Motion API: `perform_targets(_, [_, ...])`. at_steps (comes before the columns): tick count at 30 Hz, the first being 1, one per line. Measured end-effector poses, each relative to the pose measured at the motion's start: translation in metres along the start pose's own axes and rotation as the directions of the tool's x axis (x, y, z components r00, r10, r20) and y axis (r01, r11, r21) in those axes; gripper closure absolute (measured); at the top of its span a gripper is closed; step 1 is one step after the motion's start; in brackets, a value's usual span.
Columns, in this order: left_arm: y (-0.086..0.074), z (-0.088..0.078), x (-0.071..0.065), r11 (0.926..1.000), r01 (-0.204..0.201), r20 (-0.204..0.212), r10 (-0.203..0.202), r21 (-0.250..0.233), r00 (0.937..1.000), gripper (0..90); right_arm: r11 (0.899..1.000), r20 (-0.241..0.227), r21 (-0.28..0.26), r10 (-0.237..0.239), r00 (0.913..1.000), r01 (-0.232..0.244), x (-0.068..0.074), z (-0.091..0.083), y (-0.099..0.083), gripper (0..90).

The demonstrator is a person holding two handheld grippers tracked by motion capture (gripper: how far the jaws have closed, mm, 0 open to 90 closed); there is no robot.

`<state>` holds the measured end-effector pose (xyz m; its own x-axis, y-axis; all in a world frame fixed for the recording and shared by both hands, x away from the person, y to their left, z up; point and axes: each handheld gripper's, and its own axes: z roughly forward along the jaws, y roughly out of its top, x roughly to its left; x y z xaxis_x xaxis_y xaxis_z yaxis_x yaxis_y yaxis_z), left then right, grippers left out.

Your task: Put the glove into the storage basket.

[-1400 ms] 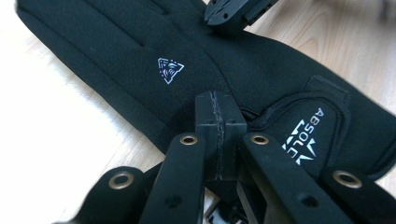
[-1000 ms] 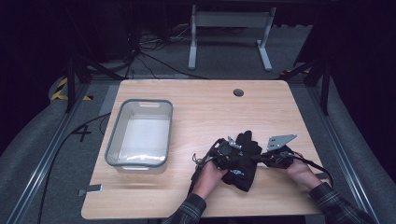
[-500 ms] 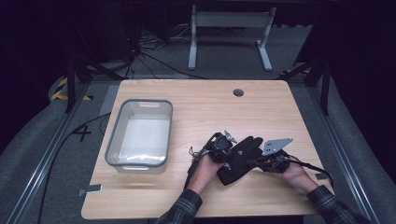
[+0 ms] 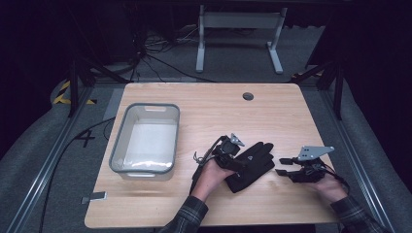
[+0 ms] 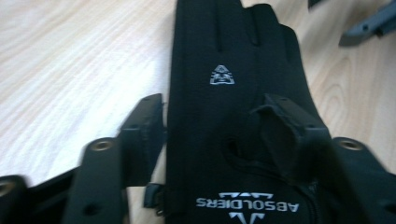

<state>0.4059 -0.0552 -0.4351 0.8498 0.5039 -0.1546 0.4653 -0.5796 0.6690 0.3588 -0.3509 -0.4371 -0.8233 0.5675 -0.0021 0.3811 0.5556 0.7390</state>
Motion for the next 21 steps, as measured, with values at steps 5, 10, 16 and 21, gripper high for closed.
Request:
perform_targets(5, [0.004,0.006,-0.004,0.9994,-0.034,-0.004,0.034,0.002,0.9994,23.7,0.998,0.049,-0.003,0.061,0.9969,-0.061,-0.010,-0.014,-0.025,36.2])
perform_targets(10, [0.006,0.015,-0.005,0.9990,-0.041,0.004,0.041,0.015,0.9992,16.6,0.997,0.102,0.013,0.078,0.9917,-0.080,-0.016,-0.019,-0.040,26.4])
perform_targets(16, [0.005,0.025,-0.007,0.9975,-0.058,0.010,0.057,0.042,0.9983,12.6,0.994,0.151,0.040,0.093,0.9842,-0.100,-0.023,-0.017,-0.050,18.3])
perform_targets(21, [0.004,0.030,-0.007,0.9965,-0.061,0.004,0.061,0.058,0.9982,10.2,0.995,0.149,0.022,0.096,0.9842,-0.100,-0.024,-0.015,-0.052,14.8])
